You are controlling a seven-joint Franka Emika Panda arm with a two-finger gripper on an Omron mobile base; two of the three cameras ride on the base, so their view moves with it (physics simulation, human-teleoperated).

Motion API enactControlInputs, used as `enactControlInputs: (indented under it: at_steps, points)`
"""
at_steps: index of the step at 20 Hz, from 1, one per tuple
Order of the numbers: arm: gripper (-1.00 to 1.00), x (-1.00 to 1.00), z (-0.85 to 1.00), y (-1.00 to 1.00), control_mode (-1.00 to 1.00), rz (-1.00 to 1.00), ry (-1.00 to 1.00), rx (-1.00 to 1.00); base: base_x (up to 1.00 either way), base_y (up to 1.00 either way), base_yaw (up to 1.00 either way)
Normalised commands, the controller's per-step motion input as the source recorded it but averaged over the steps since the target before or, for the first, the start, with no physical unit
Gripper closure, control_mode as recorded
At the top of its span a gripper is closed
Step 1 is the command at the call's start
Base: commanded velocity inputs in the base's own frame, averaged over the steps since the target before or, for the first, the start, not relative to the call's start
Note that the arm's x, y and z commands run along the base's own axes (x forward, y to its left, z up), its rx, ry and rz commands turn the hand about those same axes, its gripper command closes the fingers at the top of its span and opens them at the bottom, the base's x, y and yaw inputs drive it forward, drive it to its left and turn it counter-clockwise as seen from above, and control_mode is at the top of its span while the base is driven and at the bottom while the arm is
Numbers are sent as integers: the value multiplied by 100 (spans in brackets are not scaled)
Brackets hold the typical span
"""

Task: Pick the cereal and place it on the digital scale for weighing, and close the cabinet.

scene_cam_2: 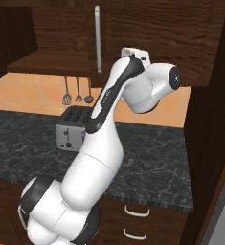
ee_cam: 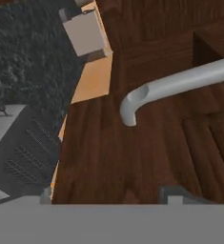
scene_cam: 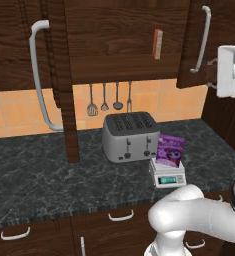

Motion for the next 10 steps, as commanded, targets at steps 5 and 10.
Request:
enactControlInputs:
  at_steps: [5, 10]
  points:
    - [-100, 100, -14, 13, -100, -13, -7, -10, 0, 0, 0]
    - [-100, 100, 0, 5, -100, -21, 7, -8, 0, 0, 0]
